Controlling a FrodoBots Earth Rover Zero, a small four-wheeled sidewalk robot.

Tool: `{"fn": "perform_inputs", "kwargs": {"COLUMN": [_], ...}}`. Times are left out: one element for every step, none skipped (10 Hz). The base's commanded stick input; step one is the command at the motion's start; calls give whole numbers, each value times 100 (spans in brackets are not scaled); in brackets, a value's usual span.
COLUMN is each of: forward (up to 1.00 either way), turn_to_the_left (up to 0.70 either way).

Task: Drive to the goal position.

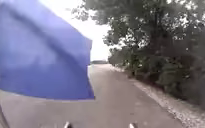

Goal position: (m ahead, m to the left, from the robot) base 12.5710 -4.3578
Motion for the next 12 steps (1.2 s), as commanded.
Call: {"fn": "perform_inputs", "kwargs": {"forward": [45, 45, 45, 45, 45, 45, 45, 45, 45, 31, 11, 0], "turn_to_the_left": [26, 13, 0, 0, 0, 0, 0, 0, 0, 0, 0, 0]}}
